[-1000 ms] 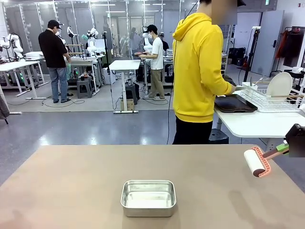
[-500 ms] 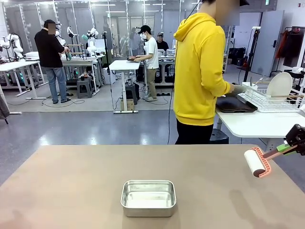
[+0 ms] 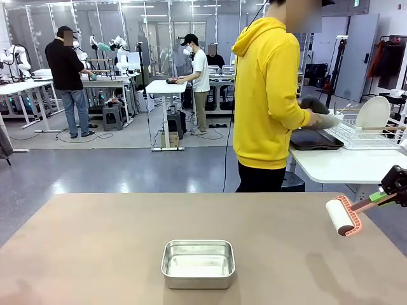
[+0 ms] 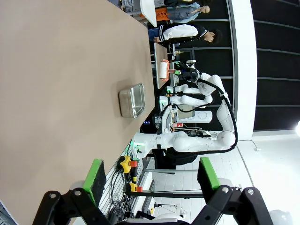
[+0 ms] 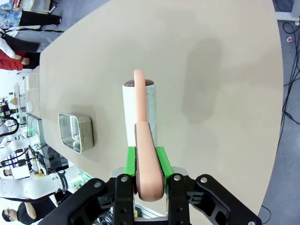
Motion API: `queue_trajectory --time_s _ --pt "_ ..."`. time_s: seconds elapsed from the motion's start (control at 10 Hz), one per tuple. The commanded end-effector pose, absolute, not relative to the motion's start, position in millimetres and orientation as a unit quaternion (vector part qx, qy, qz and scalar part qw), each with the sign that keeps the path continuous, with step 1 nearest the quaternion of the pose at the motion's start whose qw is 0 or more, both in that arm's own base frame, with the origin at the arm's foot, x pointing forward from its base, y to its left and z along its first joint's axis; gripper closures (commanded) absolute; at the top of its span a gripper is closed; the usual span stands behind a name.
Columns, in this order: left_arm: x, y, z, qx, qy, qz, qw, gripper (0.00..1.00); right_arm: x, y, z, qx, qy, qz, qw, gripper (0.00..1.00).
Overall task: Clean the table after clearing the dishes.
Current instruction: Place the Lint Roller back on top of the Airtight Container.
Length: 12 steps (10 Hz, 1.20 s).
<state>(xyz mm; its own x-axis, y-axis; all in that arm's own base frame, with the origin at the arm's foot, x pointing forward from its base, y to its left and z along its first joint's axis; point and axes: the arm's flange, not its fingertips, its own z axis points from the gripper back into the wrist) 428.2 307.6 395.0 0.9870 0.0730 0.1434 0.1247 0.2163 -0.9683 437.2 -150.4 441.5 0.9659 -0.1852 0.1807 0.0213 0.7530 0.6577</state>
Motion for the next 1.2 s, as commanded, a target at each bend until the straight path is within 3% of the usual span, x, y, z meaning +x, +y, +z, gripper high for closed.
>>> queue_trajectory --time_s 0.0,0.3,0.6,1.1 --pt "426 309 395 -0.624 -0.083 -0.019 0.777 0.0 440 -150 446 0.346 -0.119 -0.051 0.929 0.78" --pt "426 309 395 -0.624 -0.083 -0.019 0.777 0.0 437 -150 442 0.347 -0.118 -0.056 0.929 0.78" --pt "426 309 395 -0.624 -0.083 -0.019 0.777 0.0 477 -5 480 0.204 -0.087 0.122 0.967 0.78" --pt "426 309 395 -0.624 -0.083 -0.019 0.777 0.0 458 194 551 0.14 -0.045 0.399 0.905 0.78"
